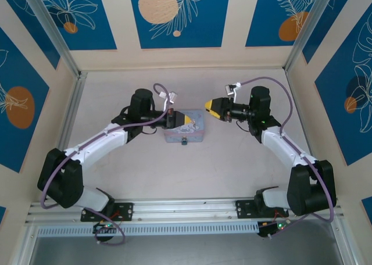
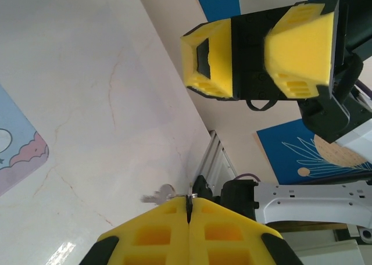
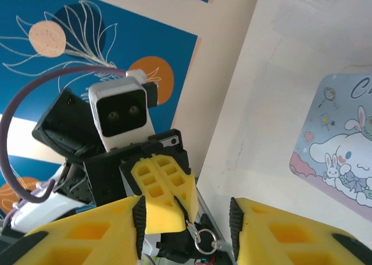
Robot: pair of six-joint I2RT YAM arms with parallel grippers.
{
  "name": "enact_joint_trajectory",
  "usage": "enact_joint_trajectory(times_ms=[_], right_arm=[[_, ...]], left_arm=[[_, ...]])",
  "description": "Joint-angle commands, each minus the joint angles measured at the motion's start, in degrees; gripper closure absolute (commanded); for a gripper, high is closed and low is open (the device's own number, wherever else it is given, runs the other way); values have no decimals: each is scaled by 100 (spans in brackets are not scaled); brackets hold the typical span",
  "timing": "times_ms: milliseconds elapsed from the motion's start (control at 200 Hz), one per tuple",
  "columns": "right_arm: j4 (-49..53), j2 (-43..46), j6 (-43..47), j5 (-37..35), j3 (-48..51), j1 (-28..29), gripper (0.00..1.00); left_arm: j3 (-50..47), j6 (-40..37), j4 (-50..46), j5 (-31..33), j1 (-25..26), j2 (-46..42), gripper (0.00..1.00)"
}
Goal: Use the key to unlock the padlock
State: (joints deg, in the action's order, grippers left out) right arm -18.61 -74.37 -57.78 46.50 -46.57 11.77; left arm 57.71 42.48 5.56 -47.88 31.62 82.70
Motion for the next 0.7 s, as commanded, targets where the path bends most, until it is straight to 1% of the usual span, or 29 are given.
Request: enact_joint_trajectory(times_ms=[0,200,340,545,695], right_arm=[[-469,32,107,269,203,127,58],[-920,-133,95,260,385,439,63],[-1037,-230,130,114,553,600,63],[-1358,-466,49,113,703,625,63],[-1360,-549,70,96,693,621,63]], left_arm=[[193,-113,258,-281,-48,138,100],[246,14,486,-275,-50,363,100],[231,180,760,-257,-47,472,100],[268,226,848,-263,-49,537,100],[308,230,859,-273,-43,581,100]])
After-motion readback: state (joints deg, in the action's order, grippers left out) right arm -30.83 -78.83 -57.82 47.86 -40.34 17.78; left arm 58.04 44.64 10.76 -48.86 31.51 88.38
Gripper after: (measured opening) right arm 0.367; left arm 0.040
